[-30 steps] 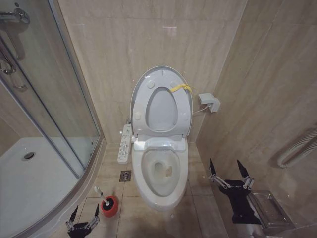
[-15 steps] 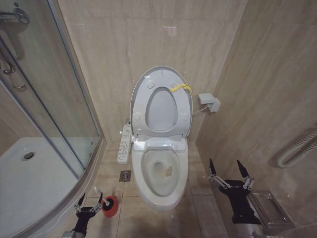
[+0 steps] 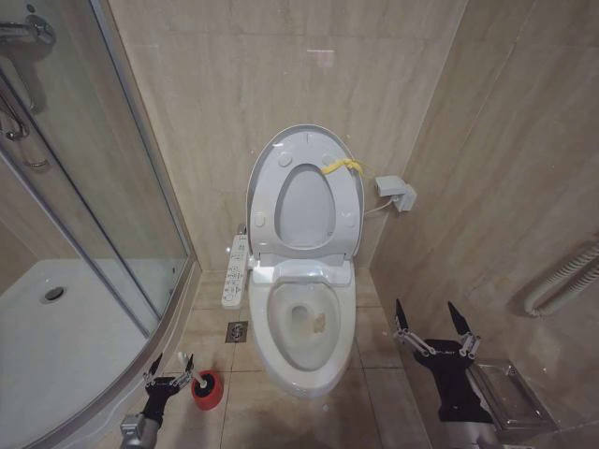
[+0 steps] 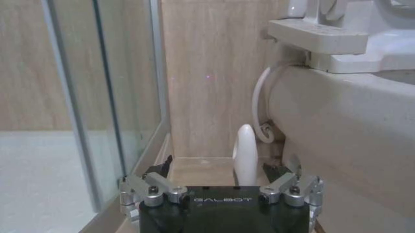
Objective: Open the toilet lid, clean the toilet bowl with a toilet brush, close the toilet lid, and flush.
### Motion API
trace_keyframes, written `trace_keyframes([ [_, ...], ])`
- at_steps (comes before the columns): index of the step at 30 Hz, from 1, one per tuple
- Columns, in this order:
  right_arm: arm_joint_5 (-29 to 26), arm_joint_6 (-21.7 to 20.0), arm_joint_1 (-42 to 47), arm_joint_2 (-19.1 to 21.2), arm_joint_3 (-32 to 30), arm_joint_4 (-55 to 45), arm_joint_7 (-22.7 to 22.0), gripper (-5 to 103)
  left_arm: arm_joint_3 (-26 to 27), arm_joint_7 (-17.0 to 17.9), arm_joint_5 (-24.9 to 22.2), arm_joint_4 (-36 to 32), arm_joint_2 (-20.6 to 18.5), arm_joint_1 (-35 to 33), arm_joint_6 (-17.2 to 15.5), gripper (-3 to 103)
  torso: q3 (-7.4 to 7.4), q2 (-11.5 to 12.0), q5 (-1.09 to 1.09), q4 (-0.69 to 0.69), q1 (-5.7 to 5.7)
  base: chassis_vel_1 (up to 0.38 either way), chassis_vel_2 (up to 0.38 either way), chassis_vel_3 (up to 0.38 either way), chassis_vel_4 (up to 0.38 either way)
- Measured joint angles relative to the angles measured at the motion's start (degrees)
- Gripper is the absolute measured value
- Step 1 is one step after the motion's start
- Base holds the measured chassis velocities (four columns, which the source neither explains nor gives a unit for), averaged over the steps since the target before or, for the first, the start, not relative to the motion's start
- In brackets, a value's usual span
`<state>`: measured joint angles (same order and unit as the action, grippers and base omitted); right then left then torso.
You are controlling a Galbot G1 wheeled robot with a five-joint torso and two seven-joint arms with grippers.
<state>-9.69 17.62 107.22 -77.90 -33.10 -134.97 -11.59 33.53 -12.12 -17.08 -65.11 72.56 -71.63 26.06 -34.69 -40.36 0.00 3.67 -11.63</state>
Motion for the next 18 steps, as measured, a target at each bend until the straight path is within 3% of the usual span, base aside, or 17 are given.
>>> trace_keyframes([
  [3, 0.00, 0.00, 0.00, 0.00, 0.00, 0.00, 0.00, 100, -0.23, -0.91, 0.04, 0.51, 0.09, 0.59, 0.09, 98, 0.00, 0.00, 0.00, 0.01, 0.00, 0.000, 0.000, 0.000, 0.000],
  [4, 0.00, 0.00, 0.00, 0.00, 0.00, 0.00, 0.00, 100, -0.31, -1.60, 0.04, 0.69, 0.26, 0.80, 0.18, 85, 0.00, 0.00, 0.00, 0.01, 0.00, 0.000, 0.000, 0.000, 0.000],
  [10, 0.00, 0.00, 0.00, 0.00, 0.00, 0.00, 0.00, 100, -0.35, -3.74, -0.01, 0.95, 0.82, 0.79, 0.82, 85, 0.00, 0.00, 0.00, 0.01, 0.00, 0.000, 0.000, 0.000, 0.000],
  [11, 0.00, 0.00, 0.00, 0.00, 0.00, 0.00, 0.00, 100, -0.35, -3.86, -0.12, 0.97, 0.86, 0.72, 0.86, 58, 0.00, 0.00, 0.00, 0.01, 0.00, 0.000, 0.000, 0.000, 0.000],
  [17, 0.00, 0.00, 0.00, 0.00, 0.00, 0.00, 0.00, 100, -0.08, -4.66, -1.03, 1.15, 0.90, 0.27, 1.04, 58, 0.00, 0.00, 0.00, 0.00, 0.00, 0.000, 0.000, 0.000, 0.000],
  [18, 0.00, 0.00, 0.00, 0.00, 0.00, 0.00, 0.00, 100, -0.04, -4.81, -1.28, 1.17, 0.90, 0.20, 1.08, 31, 0.01, 0.00, 0.00, -0.01, 0.00, 0.000, 0.000, 0.000, 0.000],
])
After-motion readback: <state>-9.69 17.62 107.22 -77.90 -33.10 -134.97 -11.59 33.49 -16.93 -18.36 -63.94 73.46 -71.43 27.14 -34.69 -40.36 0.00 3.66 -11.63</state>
